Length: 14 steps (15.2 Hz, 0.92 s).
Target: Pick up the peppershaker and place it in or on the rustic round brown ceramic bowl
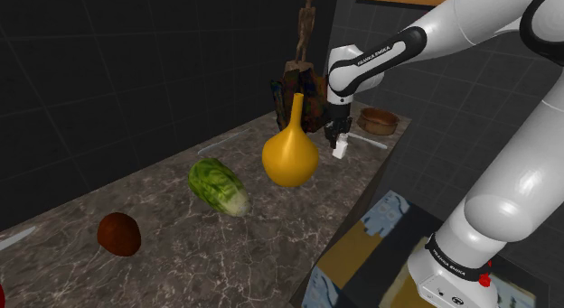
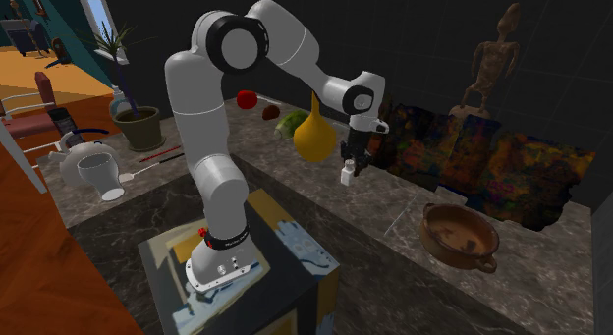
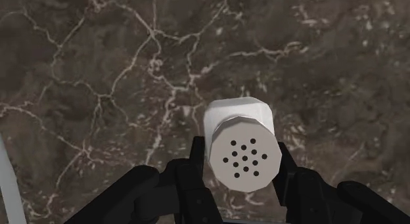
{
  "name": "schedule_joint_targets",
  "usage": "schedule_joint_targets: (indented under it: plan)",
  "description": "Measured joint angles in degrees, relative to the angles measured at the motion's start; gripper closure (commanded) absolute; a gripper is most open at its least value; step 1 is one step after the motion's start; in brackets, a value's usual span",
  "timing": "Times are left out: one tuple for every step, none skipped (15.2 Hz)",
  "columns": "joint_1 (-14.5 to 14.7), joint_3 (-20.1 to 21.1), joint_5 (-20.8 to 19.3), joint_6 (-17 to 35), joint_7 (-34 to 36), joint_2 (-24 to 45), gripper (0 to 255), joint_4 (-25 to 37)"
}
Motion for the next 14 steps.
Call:
schedule_joint_targets:
  plan:
    - [0.0,0.0,0.0,-0.8,0.0,-0.4,255,0.4]
    - [0.0,0.0,0.0,-1.6,-0.1,-0.8,255,0.9]
    - [0.1,0.1,0.0,-2.5,0.0,-1.1,255,1.4]
    - [0.0,0.0,0.0,-3.2,-0.1,-1.7,255,1.6]
    - [0.1,0.1,0.0,-4.0,-0.1,-2.0,255,2.0]
    - [0.1,0.1,0.0,-4.5,0.0,-2.6,255,2.0]
    - [0.1,0.1,0.0,-5.3,0.0,-2.8,255,2.6]
    - [0.1,0.1,0.0,-6.0,-0.1,-3.3,255,2.8]
    - [0.1,0.1,0.0,-6.8,-0.2,-3.6,255,3.2]
    - [0.0,0.0,0.0,-7.7,-0.3,-3.9,255,3.9]
    - [0.0,0.1,0.0,-8.4,-0.3,-4.2,255,4.2]
    - [0.1,0.1,0.0,-9.2,-0.2,-4.6,255,4.6]
    - [0.1,0.2,0.0,-10.0,-0.2,-4.9,255,5.1]
    - [0.1,0.2,0.0,-10.8,-0.3,-5.0,255,5.8]
